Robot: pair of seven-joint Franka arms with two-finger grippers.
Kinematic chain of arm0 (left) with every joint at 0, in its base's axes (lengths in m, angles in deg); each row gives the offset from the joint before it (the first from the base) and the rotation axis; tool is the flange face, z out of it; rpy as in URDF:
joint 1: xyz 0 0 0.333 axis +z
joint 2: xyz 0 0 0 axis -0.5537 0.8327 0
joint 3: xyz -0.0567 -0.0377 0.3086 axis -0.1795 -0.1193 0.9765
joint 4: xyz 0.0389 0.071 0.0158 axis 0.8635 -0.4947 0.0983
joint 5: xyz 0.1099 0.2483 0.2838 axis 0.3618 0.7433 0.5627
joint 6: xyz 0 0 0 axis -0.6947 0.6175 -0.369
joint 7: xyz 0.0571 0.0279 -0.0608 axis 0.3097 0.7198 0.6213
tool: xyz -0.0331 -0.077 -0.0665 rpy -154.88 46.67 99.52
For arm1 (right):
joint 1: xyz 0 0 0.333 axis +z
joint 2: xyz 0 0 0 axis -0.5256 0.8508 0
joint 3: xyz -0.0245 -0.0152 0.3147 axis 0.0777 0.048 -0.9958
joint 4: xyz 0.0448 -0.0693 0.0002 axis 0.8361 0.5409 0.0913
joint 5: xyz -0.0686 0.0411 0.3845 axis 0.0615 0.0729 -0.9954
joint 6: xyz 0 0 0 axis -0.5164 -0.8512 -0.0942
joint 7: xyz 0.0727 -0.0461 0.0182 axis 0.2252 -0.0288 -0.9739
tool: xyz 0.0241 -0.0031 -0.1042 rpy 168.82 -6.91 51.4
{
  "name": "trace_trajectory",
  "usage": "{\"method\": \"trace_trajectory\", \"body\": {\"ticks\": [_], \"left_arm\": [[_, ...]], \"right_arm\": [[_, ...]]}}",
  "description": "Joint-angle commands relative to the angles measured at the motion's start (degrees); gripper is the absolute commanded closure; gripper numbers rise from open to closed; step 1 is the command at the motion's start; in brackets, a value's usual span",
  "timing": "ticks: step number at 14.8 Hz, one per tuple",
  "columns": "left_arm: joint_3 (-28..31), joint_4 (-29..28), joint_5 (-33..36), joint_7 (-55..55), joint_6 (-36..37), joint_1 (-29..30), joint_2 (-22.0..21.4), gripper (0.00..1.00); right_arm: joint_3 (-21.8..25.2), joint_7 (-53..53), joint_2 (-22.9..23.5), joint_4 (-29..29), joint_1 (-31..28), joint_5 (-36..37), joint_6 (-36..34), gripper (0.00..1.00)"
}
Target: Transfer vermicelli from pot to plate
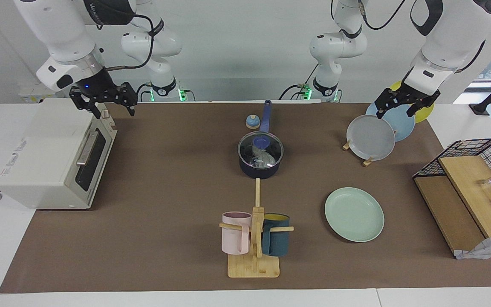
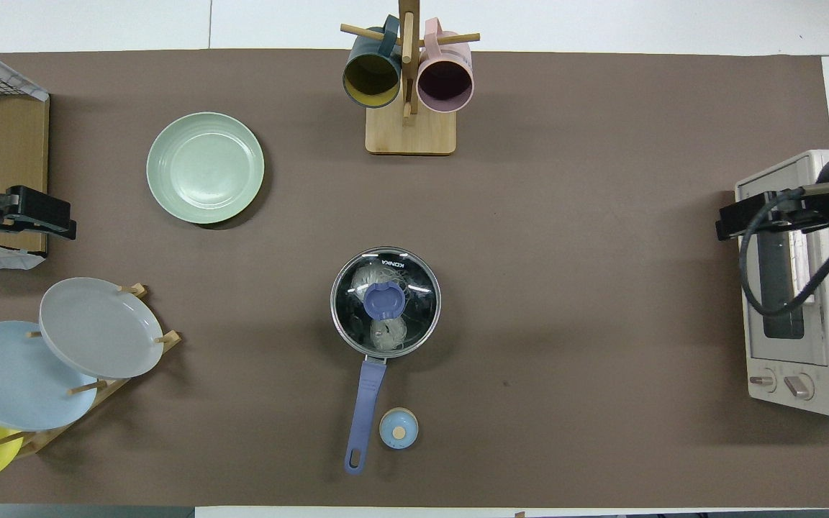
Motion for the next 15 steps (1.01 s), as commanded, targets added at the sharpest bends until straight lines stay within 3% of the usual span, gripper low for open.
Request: {"method": "trace_trajectory", "body": {"ticks": [1,8,13,15], "left_arm": [[-0.4,-1.9,-0.1,0.0,-0.4,0.9,-1.7,0.00],[-0.4,-1.9,-0.1,0.0,-0.4,0.9,-1.7,0.00],[-0.4,-1.9,-0.1,0.0,-0.4,0.9,-1.7,0.00],[-0.4,-1.9,-0.1,0.0,-0.4,0.9,-1.7,0.00]], "right_arm": [[-0.3,5.5,-0.3,0.3,3.9,-1.0,1.2,0.00],[-0.4,26.4,4.7,-0.2,19.8,-1.0,7.0,0.00],[-0.4,41.9,11.5,0.6,32.1,-1.2,17.0,0.00],[-0.5,46.1,12.0,4.6,34.5,-1.2,23.4,0.00]]}}
